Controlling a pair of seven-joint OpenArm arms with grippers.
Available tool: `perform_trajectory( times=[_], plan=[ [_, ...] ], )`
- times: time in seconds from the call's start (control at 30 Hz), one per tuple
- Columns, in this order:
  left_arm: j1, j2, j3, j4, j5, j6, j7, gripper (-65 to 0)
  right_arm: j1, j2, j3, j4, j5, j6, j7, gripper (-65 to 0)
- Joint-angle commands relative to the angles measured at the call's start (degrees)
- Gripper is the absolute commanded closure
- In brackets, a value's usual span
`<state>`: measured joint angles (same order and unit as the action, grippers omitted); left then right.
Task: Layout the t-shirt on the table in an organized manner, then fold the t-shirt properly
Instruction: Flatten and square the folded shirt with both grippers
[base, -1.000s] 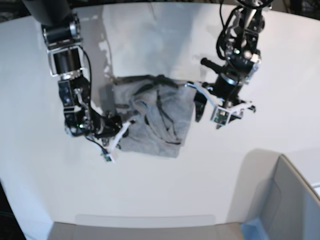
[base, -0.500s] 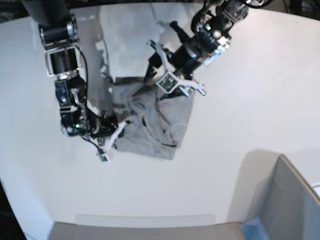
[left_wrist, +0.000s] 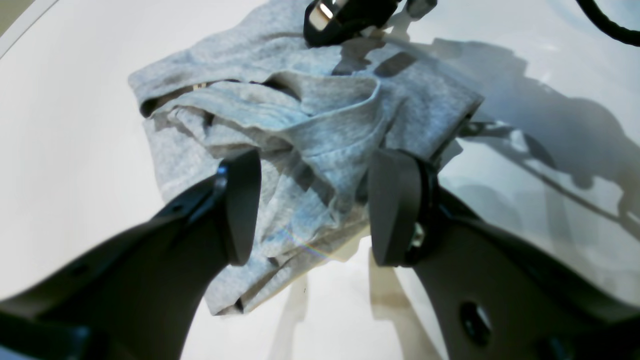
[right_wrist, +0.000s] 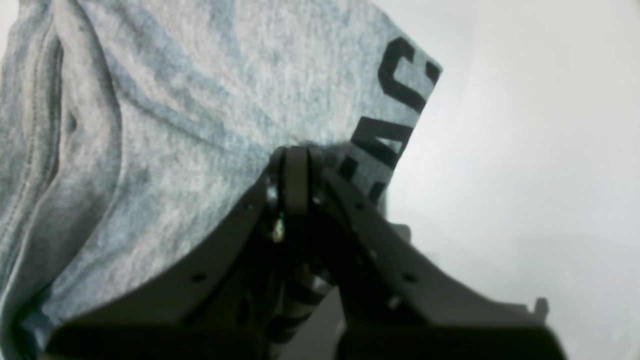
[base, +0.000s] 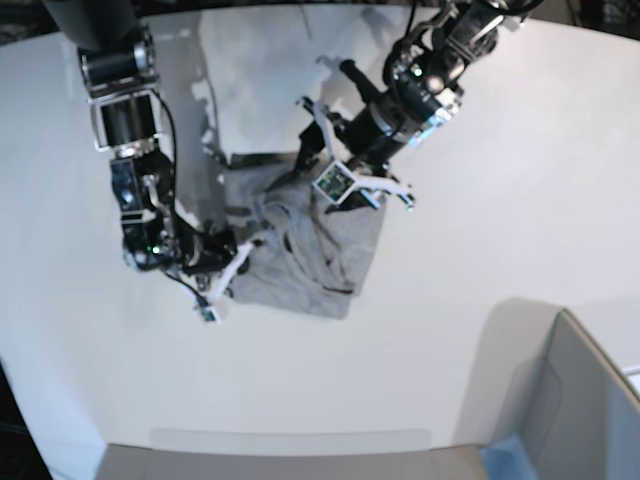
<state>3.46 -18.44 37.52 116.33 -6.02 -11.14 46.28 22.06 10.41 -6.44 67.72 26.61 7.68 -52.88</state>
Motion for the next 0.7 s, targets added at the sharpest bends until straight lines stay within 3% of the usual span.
perform_trajectory(
  times=[0.0, 0.67],
  plan=[
    [-1.6, 0.0, 0.0, 0.6, 0.0, 0.3, -1.1, -34.9, 1.3, 0.2, 0.0, 0.8, -0.2, 0.0, -0.4, -0.3],
    [-7.8, 0.1, 5.9, -7.1, 0.0, 0.3, -0.9, -34.9, 0.7, 0.1, 0.2, 0.9, -0.1, 0.0, -0.4, -0.3]
  ],
)
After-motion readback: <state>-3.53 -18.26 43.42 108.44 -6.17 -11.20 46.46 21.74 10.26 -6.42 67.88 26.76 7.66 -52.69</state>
